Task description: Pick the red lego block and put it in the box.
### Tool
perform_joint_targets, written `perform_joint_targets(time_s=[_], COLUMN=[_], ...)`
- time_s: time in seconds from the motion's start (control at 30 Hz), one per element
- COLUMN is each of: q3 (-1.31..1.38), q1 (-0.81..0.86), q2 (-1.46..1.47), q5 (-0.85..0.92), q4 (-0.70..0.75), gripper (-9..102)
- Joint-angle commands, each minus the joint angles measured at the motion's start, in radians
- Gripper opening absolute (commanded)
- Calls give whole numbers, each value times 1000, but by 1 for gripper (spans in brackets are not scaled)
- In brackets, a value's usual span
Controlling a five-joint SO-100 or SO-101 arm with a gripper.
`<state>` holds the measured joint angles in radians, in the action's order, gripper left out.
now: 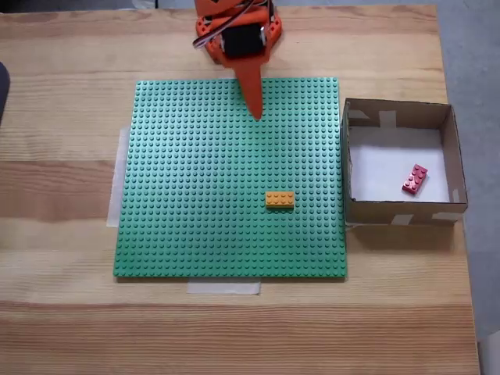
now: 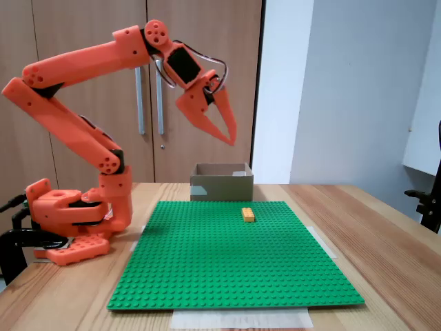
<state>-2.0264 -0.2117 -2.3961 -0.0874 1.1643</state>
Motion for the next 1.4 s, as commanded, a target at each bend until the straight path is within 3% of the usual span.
perform_joint_targets(time_s=[0.0,0.87,1.37], q3=[-2,-426,-787], q1=[29,229,236], q2=[-43,-540,-773], q5=[-5,-91,-48], q4=[12,49,-190], gripper=[-1,-1,-1])
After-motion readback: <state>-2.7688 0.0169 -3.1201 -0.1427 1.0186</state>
